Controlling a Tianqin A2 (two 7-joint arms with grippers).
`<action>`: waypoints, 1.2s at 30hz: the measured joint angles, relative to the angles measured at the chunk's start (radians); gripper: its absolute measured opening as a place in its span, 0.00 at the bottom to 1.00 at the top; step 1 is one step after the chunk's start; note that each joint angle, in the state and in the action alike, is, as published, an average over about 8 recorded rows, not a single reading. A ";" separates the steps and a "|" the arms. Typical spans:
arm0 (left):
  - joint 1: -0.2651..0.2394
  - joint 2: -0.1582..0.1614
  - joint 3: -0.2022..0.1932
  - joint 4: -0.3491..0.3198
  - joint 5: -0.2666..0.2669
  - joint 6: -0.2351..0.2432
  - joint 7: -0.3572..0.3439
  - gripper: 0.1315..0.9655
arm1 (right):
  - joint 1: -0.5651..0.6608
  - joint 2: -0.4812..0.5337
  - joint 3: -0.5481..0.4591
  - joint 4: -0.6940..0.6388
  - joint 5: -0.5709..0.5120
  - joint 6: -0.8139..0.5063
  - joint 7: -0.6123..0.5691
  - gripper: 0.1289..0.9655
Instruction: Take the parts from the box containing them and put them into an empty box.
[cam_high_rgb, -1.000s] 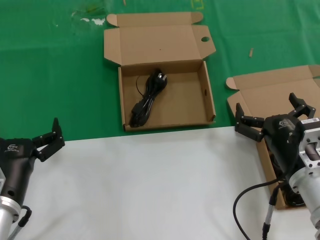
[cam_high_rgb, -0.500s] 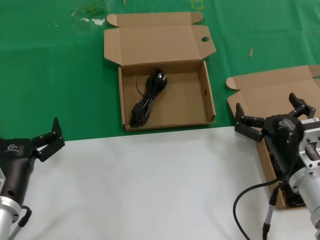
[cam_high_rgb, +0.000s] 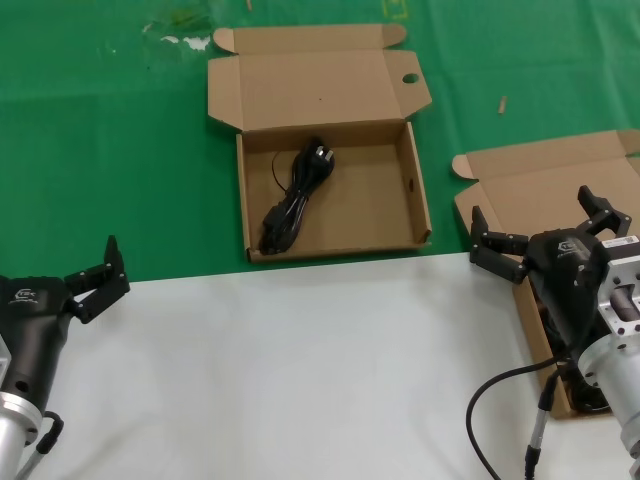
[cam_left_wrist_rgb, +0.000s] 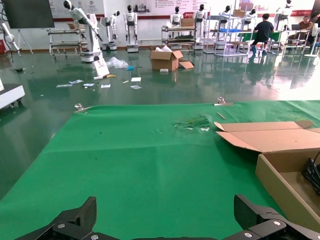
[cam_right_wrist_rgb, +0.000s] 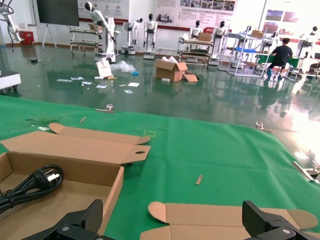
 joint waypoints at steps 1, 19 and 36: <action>0.000 0.000 0.000 0.000 0.000 0.000 0.000 1.00 | 0.000 0.000 0.000 0.000 0.000 0.000 0.000 1.00; 0.000 0.000 0.000 0.000 0.000 0.000 0.000 1.00 | 0.000 0.000 0.000 0.000 0.000 0.000 0.000 1.00; 0.000 0.000 0.000 0.000 0.000 0.000 0.000 1.00 | 0.000 0.000 0.000 0.000 0.000 0.000 0.000 1.00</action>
